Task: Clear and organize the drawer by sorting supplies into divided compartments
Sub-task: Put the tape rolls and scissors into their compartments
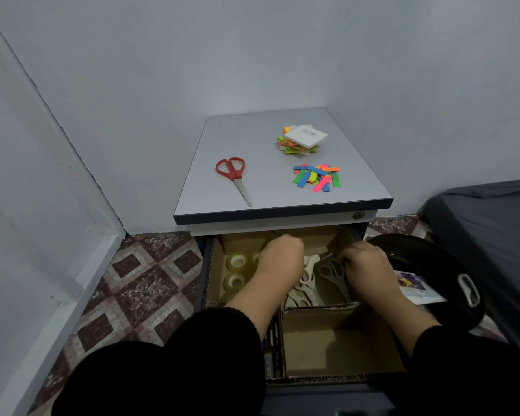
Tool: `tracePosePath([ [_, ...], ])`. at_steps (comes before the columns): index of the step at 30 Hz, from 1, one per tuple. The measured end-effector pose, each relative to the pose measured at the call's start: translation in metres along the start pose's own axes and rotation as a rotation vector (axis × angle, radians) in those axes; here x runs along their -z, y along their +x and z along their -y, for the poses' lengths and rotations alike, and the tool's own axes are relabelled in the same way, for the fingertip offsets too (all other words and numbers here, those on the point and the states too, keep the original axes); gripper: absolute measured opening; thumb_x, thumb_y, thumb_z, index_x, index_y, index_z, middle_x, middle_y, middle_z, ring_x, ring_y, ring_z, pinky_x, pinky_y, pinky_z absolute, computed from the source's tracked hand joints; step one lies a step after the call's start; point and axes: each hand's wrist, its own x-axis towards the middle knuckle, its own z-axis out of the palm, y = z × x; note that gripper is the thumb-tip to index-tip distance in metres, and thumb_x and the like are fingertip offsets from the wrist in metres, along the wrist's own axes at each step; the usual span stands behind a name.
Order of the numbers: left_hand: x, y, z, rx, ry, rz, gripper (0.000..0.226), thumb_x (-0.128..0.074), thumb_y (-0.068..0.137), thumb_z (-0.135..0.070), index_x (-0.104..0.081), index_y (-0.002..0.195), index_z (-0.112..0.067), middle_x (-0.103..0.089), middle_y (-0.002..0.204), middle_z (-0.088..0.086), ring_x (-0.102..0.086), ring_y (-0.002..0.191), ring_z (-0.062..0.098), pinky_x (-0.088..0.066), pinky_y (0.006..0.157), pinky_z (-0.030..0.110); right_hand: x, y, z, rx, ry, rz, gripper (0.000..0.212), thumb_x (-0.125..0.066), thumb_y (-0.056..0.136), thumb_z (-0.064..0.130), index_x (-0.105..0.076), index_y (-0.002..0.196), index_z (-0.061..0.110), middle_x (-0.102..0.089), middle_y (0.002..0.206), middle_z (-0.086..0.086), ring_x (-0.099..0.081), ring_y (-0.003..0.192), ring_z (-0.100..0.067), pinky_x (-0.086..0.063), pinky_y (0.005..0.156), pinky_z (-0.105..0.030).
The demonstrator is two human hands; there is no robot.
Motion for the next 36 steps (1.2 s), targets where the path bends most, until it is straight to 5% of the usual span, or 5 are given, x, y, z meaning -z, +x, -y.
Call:
tracePosePath([
  [10, -0.006, 0.012, -0.007, 0.17, -0.133, 0.214, 0.011, -0.05, 0.092, -0.007, -0.061, 0.093, -0.004, -0.056, 0.085, 0.007, -0.056, 0.076, 0.021, -0.049, 0.064, 0.028, -0.001, 0.001, 0.0, -0.037, 0.036, 0.018, 0.02, -0.067, 0.069, -0.005, -0.074, 0.07, 0.013, -0.066, 0.072, -0.005, -0.062, 0.075, -0.026, -0.048, 0.072, -0.037],
  [16, -0.002, 0.018, -0.004, 0.03, 0.111, 0.142, 0.004, -0.059, 0.088, -0.005, -0.061, 0.089, -0.008, -0.05, 0.074, 0.003, -0.056, 0.073, 0.021, -0.048, 0.063, 0.031, 0.002, 0.0, 0.002, -0.043, 0.054, 0.036, 0.019, -0.061, 0.08, 0.003, -0.075, 0.079, 0.016, -0.066, 0.084, -0.003, -0.059, 0.09, -0.022, -0.042, 0.083, -0.036],
  [26, -0.017, 0.015, -0.014, 0.178, -0.144, 0.252, 0.016, -0.051, 0.089, -0.002, -0.053, 0.074, -0.008, -0.057, 0.084, 0.009, -0.059, 0.079, 0.024, -0.048, 0.063, 0.029, 0.002, 0.0, 0.003, -0.062, 0.06, 0.035, 0.02, -0.061, 0.078, 0.001, -0.075, 0.077, 0.015, -0.066, 0.081, -0.003, -0.059, 0.088, -0.023, -0.042, 0.081, -0.036],
  [30, -0.017, 0.016, -0.014, 0.299, -0.248, 0.316, 0.017, -0.057, 0.084, 0.002, -0.053, 0.068, -0.005, -0.059, 0.073, 0.007, -0.059, 0.063, 0.019, -0.047, 0.05, 0.027, 0.002, 0.001, 0.003, -0.049, 0.064, 0.034, 0.019, -0.06, 0.081, 0.003, -0.074, 0.079, 0.015, -0.066, 0.083, -0.002, -0.058, 0.09, -0.021, -0.041, 0.083, -0.036],
  [36, -0.039, 0.017, -0.023, 0.39, -0.454, 0.422, 0.018, -0.054, 0.092, -0.005, -0.059, 0.075, -0.003, -0.071, 0.081, 0.012, -0.072, 0.075, 0.02, -0.059, 0.068, 0.031, -0.002, 0.001, 0.001, -0.046, 0.051, 0.001, 0.019, -0.064, 0.075, 0.0, -0.074, 0.071, 0.015, -0.064, 0.075, -0.003, -0.06, 0.082, -0.023, -0.044, 0.077, -0.037],
])
